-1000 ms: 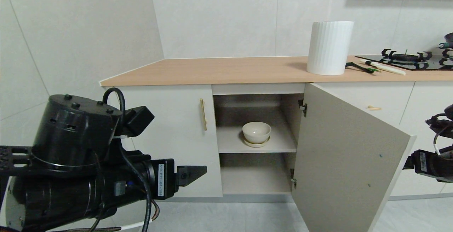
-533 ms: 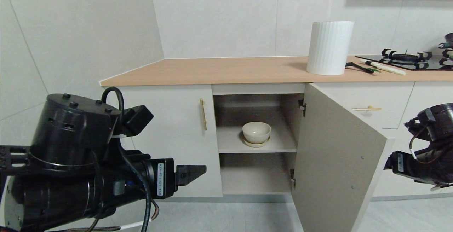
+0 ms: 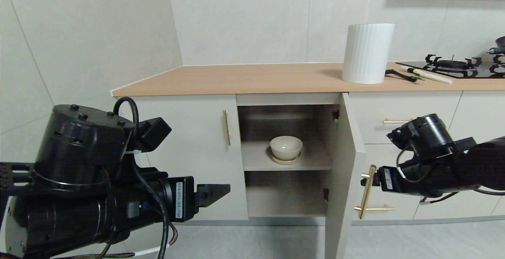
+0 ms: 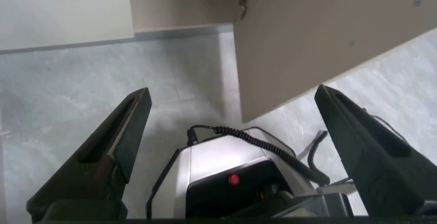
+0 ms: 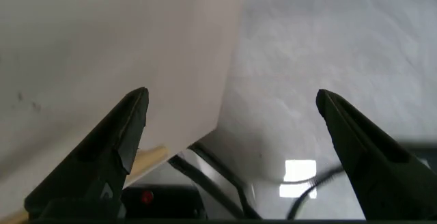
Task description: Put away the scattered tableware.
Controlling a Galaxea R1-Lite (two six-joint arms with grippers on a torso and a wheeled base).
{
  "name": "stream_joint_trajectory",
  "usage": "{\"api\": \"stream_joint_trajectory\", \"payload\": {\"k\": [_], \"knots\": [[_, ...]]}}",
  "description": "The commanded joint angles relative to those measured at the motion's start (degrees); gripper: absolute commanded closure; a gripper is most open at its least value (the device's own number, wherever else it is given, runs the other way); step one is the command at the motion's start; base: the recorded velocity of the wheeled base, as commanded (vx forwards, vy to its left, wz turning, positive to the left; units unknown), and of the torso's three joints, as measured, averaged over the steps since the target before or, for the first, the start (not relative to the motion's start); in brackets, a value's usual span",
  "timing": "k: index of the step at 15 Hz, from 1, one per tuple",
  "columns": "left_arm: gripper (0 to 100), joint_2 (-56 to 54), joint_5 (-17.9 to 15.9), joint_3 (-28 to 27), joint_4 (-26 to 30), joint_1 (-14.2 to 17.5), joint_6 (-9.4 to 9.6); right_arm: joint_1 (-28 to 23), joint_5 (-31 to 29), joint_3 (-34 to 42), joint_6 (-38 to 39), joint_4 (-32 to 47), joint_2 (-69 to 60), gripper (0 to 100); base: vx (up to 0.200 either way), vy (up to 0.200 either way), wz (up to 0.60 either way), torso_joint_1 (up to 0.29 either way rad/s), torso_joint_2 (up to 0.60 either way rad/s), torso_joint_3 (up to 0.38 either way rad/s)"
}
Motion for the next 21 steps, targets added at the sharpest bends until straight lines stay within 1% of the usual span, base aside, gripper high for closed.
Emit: {"api": "stream_joint_trajectory", "payload": {"k": [1, 3, 5, 7, 8, 9, 11, 16, 21], "knots": [[0, -0.2, 0.1, 0.0, 0.0, 0.0, 0.04, 5.1, -0.4, -6.2, 0.1, -1.7, 8.7, 0, 0.0, 0.0, 0.0, 0.0, 0.0, 0.0], [0, -0.3, 0.1, 0.0, -0.1, 0.0, 0.13, 6.6, -0.3, -9.3, 0.1, -1.7, 11.0, 0, 0.0, 0.0, 0.0, 0.0, 0.0, 0.0], [0, -0.2, 0.2, 0.0, 0.0, 0.0, 0.13, 8.9, -0.3, -13.4, 1.7, -1.7, 14.1, 0, 0.0, 0.0, 0.0, 0.0, 0.0, 0.0], [0, -0.1, 1.5, 0.0, -0.1, 0.0, 0.13, 9.9, -0.2, -16.2, 3.6, -1.8, 15.9, 0, 0.0, 0.0, 0.0, 0.0, 0.0, 0.0], [0, -0.1, 1.6, 0.0, -0.1, 0.0, 0.21, 10.0, -0.1, -16.5, 3.8, -1.8, 16.3, 0, 0.0, 0.0, 0.0, 0.0, 0.0, 0.0], [0, -0.2, 1.8, -0.1, -0.1, 0.0, 0.21, 10.3, -0.1, -18.3, 5.8, -2.2, 17.4, 0, 0.0, 0.0, 0.0, 0.0, 0.0, 0.0], [0, -0.1, 1.8, -0.1, 0.0, 0.0, 0.21, 10.3, -0.2, -19.3, 8.1, -4.6, 18.9, 0, 0.0, 0.0, 0.0, 0.0, 0.0, 0.0], [0, 0.1, 1.8, 0.0, 0.0, 0.0, 0.21, 10.3, -0.2, -20.0, 9.0, -9.4, 21.4, 0, 0.0, 0.0, 0.0, 0.0, 0.0, 0.0], [0, 0.3, 2.2, 0.0, 0.0, 0.0, 0.21, 10.3, -0.2, -22.4, 13.5, -10.2, 23.4, 0, 0.0, 0.0, 0.0, 0.0, 0.0, 0.0]]}}
